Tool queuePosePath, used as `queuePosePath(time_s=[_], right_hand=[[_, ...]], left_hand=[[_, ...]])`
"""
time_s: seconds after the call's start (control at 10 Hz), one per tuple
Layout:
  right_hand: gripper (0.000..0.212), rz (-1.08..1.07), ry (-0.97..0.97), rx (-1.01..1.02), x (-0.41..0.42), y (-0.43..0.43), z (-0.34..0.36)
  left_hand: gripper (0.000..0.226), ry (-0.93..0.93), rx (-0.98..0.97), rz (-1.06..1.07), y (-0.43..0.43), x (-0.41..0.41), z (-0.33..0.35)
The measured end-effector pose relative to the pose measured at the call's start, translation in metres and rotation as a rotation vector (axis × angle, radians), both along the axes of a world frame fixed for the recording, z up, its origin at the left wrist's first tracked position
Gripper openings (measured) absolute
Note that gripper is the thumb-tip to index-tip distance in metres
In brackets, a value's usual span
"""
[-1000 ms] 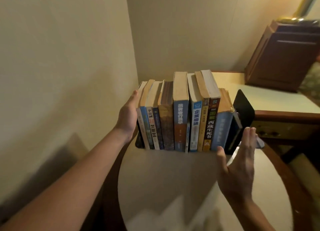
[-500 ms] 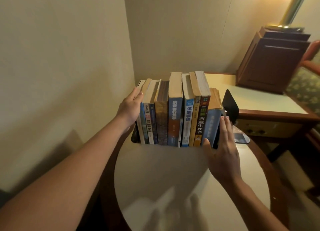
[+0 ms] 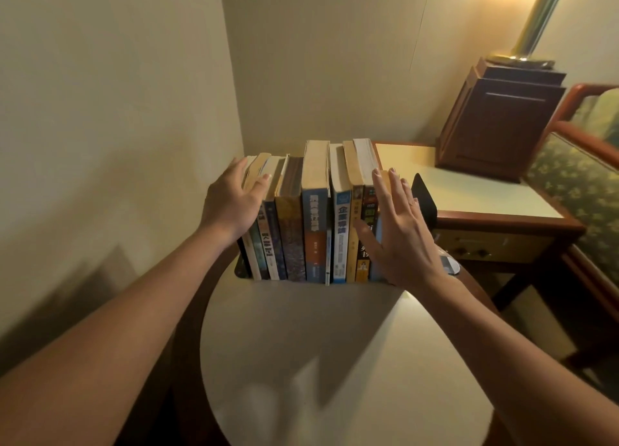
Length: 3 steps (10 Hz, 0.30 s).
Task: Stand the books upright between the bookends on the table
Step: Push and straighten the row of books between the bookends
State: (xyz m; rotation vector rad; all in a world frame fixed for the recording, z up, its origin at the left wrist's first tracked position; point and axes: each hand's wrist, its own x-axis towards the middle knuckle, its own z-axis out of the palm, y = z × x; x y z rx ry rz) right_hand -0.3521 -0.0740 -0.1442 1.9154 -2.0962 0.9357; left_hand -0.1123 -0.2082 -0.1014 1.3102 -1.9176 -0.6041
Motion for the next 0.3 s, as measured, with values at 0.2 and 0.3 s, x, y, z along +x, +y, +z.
queuePosePath(time_s=[0.2, 0.3], right_hand=[[0.082, 0.118, -0.027, -0.007, -0.0024, -0.0035, 0.0045], [0.085, 0.131, -0.045, 0.008, 0.0007, 0.0011, 0.0087]], left_hand=[[0.057, -0.366, -0.125, -0.17, 0.0031, -0.0094, 0.003], [0.058, -0.428, -0.123, -0.156, 0.0034, -0.0094, -0.0018]])
